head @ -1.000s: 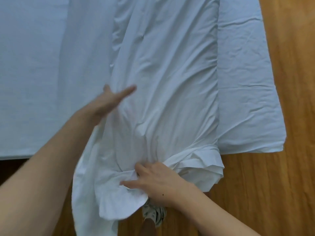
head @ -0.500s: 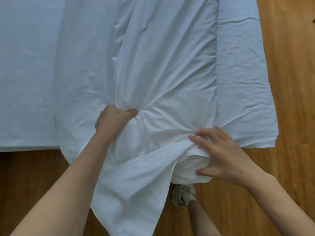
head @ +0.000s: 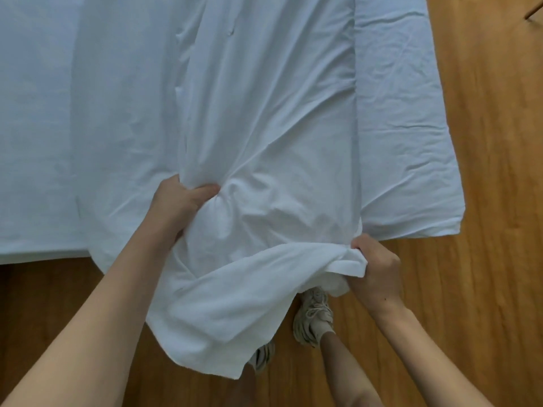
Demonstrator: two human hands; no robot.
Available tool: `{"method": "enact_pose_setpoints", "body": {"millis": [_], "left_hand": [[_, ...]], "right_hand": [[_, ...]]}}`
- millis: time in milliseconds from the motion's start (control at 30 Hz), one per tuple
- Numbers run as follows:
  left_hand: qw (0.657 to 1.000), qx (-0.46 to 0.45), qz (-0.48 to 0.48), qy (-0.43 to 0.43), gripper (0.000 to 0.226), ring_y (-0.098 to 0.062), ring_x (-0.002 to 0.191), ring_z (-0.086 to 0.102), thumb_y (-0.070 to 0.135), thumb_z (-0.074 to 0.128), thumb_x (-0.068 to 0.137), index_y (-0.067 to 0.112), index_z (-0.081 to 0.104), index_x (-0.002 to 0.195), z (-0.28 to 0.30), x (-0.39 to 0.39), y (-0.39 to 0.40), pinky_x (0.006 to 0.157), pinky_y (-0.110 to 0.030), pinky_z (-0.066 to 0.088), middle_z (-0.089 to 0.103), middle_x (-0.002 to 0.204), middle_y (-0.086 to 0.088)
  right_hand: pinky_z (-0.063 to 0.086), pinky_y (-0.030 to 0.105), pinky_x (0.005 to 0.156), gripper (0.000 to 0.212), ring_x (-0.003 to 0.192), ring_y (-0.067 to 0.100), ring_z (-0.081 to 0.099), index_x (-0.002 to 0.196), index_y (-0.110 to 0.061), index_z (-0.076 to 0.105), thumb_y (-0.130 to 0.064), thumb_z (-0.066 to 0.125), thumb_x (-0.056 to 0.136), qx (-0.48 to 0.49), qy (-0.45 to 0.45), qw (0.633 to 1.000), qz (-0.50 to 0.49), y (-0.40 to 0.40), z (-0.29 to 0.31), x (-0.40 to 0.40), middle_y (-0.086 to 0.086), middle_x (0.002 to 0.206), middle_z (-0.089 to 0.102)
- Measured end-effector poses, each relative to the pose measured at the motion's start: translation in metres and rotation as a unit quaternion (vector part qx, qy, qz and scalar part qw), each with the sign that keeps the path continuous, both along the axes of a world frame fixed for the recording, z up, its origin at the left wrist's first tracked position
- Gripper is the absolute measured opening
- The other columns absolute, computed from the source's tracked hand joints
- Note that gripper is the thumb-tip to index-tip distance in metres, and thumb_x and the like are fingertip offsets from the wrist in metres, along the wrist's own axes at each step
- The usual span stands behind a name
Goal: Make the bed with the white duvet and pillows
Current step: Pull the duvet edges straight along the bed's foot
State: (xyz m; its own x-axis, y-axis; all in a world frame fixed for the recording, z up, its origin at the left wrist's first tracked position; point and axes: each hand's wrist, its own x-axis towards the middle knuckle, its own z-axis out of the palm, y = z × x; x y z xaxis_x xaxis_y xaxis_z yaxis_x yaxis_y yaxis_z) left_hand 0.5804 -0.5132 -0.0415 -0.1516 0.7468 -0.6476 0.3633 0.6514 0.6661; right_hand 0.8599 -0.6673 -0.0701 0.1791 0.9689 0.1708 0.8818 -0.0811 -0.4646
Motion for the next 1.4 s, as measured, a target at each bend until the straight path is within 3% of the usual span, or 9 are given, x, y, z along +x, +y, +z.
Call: {"method": "enact_pose_setpoints", "body": {"millis": [200,333,433,500,633,800,967,1200,1400], "left_hand": [[0.993,0.116,0.028,0.015,0.016,-0.002,0.073,0.060,0.022,0.077,0.076,0.023,0.063,0.081,0.049,-0.004,0.000,0.064,-0.022,0.049,0.064,0.082,0.013],[0.973,0.186,-0.024,0.135,0.024,-0.022,0.075,0.057,0.037,0.076,0.076,0.022,0.057,0.075,0.049,-0.024,0.008,0.065,-0.033,0.041,0.060,0.079,0.004],[0.965,0.098,-0.075,0.231,0.048,-0.033,0.084,0.054,0.051,0.068,0.080,0.009,0.051,0.093,0.013,-0.041,0.007,0.070,-0.039,0.040,0.059,0.092,-0.010],[0.976,0.019,-0.076,0.202,0.063,-0.034,0.097,0.056,0.060,0.068,0.072,0.011,0.047,0.107,-0.004,-0.047,0.002,0.080,-0.042,0.043,0.058,0.104,-0.009],[0.993,-0.005,-0.035,0.116,0.084,-0.031,0.111,0.055,0.064,0.068,0.056,0.018,0.042,0.122,-0.013,-0.053,-0.005,0.097,-0.049,0.044,0.054,0.115,0.000],[0.989,-0.008,-0.036,0.146,0.085,-0.034,0.117,0.049,0.062,0.073,0.069,0.012,0.041,0.130,-0.021,-0.052,-0.020,0.096,-0.045,0.043,0.041,0.134,-0.011],[0.993,-0.034,-0.038,0.105,0.064,-0.030,0.103,0.057,0.051,0.071,0.077,0.011,0.043,0.119,-0.016,-0.053,-0.017,0.081,-0.037,0.043,0.058,0.111,-0.004],[0.991,-0.064,-0.048,0.103,0.047,-0.029,0.091,0.058,0.045,0.068,0.079,0.014,0.045,0.106,-0.029,-0.053,-0.008,0.071,-0.035,0.043,0.059,0.098,-0.002],[0.990,0.009,-0.032,0.138,0.024,-0.019,0.068,0.048,0.030,0.062,0.083,0.017,0.044,0.091,-0.026,-0.031,-0.007,0.062,-0.032,0.034,0.046,0.073,0.008]], "right_hand": [[0.032,0.008,0.043,0.021,0.045,0.011,0.039,0.071,-0.029,0.036,-0.016,0.053,0.076,0.050,0.144,0.942,-0.298,-0.063,0.021,-0.049,-0.007,0.053,0.043],[0.046,0.023,0.045,0.032,0.060,0.013,0.055,0.090,-0.026,0.051,-0.006,0.070,0.074,-0.006,0.071,0.983,-0.171,-0.086,-0.004,-0.063,-0.001,0.081,0.057],[0.054,0.023,0.050,0.043,0.087,0.015,0.060,0.113,-0.020,0.057,-0.009,0.053,0.072,-0.069,0.005,0.997,-0.024,-0.101,-0.017,-0.064,-0.003,0.110,0.054],[0.056,0.021,0.053,0.050,0.093,0.015,0.063,0.113,-0.019,0.063,-0.015,0.051,0.065,-0.127,0.008,0.991,0.050,-0.115,-0.022,-0.065,0.000,0.119,0.058],[0.053,0.024,0.057,0.028,0.072,0.016,0.067,0.079,-0.014,0.075,-0.018,0.058,0.058,-0.118,0.037,0.978,0.170,-0.129,-0.012,-0.070,0.002,0.104,0.067],[0.051,0.018,0.066,0.022,0.077,0.013,0.063,0.085,-0.001,0.075,-0.008,0.055,0.082,0.036,0.025,0.998,0.041,-0.051,0.021,-0.090,0.009,0.086,0.069],[0.050,0.023,0.074,0.042,0.103,0.021,0.058,0.124,-0.013,0.052,-0.032,0.056,0.087,0.024,0.022,0.999,-0.005,0.077,0.039,-0.154,0.008,0.118,0.060],[0.025,0.044,0.113,0.117,0.139,0.036,0.023,0.153,-0.015,0.006,-0.075,0.062,0.069,-0.236,-0.012,0.971,-0.045,0.246,0.014,-0.245,0.021,0.152,0.019],[0.031,0.051,0.107,0.131,0.134,0.046,0.024,0.151,-0.015,-0.017,-0.050,0.078,0.070,-0.384,-0.082,0.918,-0.057,0.304,-0.021,-0.254,0.035,0.150,0.007]]}}
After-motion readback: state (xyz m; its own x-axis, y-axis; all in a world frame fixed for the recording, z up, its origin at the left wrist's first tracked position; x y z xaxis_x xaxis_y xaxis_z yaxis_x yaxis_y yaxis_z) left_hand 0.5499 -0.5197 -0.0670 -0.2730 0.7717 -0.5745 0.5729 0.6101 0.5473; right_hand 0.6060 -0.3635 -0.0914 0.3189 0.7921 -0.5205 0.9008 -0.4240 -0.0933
